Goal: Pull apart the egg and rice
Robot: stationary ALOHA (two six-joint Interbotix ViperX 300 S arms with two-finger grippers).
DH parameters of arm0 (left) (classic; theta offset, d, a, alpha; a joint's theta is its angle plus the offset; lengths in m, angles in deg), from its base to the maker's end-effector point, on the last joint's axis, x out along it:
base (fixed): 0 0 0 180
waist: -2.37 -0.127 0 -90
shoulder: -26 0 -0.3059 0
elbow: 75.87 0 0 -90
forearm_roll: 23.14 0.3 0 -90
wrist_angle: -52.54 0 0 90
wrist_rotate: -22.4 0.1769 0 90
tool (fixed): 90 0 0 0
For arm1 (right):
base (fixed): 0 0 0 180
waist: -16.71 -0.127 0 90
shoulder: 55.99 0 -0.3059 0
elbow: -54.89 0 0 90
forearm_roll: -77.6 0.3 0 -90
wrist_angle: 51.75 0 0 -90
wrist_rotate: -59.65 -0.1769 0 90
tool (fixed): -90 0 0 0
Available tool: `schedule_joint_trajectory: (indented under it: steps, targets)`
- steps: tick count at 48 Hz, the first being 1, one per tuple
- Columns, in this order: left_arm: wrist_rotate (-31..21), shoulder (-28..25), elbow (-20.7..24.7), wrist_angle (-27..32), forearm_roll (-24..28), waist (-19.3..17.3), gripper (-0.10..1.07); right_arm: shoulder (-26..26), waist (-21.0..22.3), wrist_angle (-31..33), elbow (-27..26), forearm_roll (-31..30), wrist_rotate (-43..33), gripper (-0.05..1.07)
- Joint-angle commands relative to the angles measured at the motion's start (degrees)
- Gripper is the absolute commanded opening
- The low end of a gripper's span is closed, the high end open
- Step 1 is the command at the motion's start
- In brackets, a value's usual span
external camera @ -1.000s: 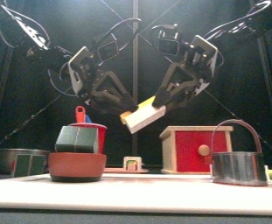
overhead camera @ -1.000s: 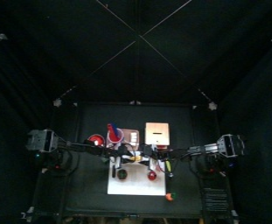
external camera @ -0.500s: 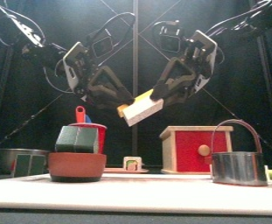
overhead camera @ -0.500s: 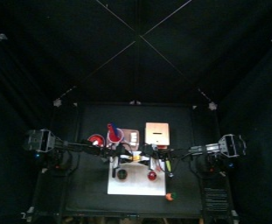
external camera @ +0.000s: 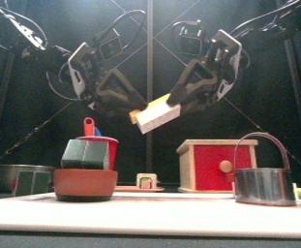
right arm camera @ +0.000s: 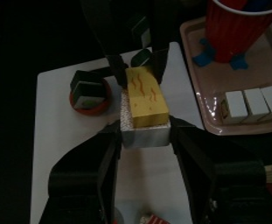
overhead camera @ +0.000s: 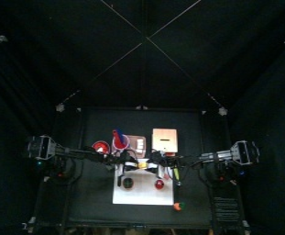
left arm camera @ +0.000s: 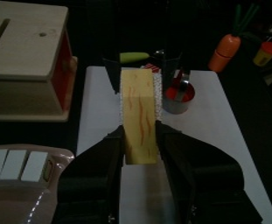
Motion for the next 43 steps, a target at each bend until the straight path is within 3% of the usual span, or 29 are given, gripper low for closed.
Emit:
schedule_joint_trajectory:
  steps: [1, 43]
  targets:
    - [-0.09, 0.88, -1.05, 0.44, 0.00, -0.44, 0.63, -2.11, -0.09, 0.18, 0.09, 0.09, -0.18, 0.60]
    - [0.00, 1.85, -2.90, 0.44, -0.53, -0.53, 0.61, -3.52, -0.09, 0.35, 1.14, 1.14, -0.18, 0.60]
